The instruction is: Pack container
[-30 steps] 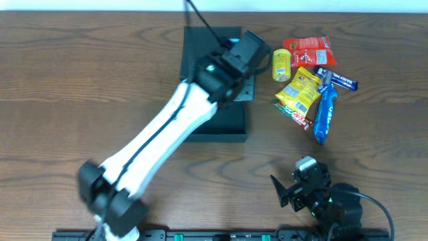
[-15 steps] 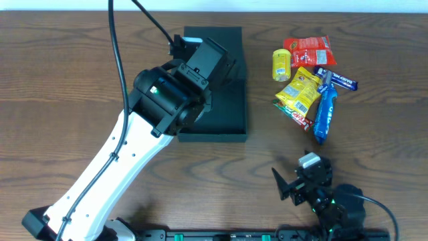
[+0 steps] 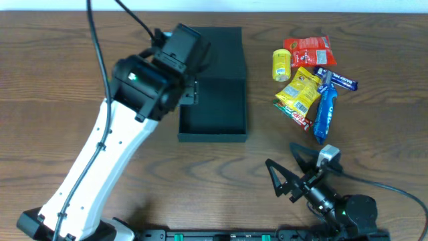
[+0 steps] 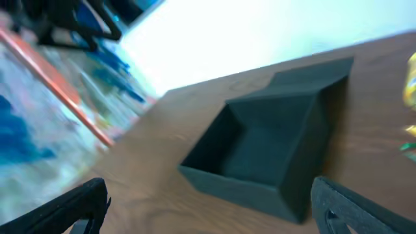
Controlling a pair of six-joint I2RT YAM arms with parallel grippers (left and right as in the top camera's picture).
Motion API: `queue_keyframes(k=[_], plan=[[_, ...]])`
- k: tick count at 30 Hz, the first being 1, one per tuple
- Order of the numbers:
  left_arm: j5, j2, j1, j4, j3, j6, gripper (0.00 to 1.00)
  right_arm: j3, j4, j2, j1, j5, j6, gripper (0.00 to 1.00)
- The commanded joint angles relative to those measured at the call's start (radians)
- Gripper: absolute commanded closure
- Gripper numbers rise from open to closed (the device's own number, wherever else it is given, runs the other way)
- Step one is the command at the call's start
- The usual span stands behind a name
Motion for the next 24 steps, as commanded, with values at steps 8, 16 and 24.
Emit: queue_keyframes(k=[8,16,24], plan=[[0.194,-0.014,0.118,0.123,-0.065,0.125,0.12,0.042,-0.094,0.061,-0.023,0.029,0.188,0.01],[0.196,-0.013,0.148,0.29,-0.178,0.171,0.02,0.332,-0.294,0.423,-0.13,0.253,-0.092,0.01],[0.196,0.01,0.236,0.479,-0.272,0.203,0.05,0.622,-0.348,0.961,-0.29,0.325,-0.378,0.01]])
